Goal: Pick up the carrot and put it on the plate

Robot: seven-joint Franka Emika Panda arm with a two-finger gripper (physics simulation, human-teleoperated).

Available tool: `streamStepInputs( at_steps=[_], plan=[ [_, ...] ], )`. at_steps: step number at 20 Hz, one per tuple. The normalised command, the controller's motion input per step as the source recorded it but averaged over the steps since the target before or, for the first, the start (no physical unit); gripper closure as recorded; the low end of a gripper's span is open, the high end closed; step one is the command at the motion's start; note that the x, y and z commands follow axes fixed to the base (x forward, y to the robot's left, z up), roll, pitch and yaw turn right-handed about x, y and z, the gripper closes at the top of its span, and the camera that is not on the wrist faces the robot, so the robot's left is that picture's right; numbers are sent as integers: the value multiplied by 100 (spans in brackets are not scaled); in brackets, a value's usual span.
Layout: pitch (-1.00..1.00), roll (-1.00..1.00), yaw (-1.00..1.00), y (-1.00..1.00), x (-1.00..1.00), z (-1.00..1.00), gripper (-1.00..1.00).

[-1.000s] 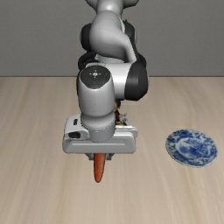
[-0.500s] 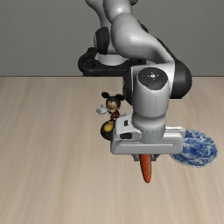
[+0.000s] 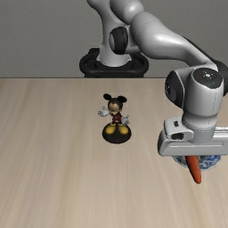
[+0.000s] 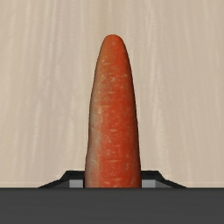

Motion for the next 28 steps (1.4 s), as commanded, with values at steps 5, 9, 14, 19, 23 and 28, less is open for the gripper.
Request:
streamStepInputs(
  at_steps=[5,9,14,19,23,28],
  plan=[
    [0,0,0,60,-40,0,100],
    [0,0,0,0,-100,0,100],
    [0,0,0,0,-100,0,100],
    [0,0,0,-40,-60,0,100],
    [0,0,0,0,0,0,-100],
    [0,0,0,0,0,0,-100]
  ],
)
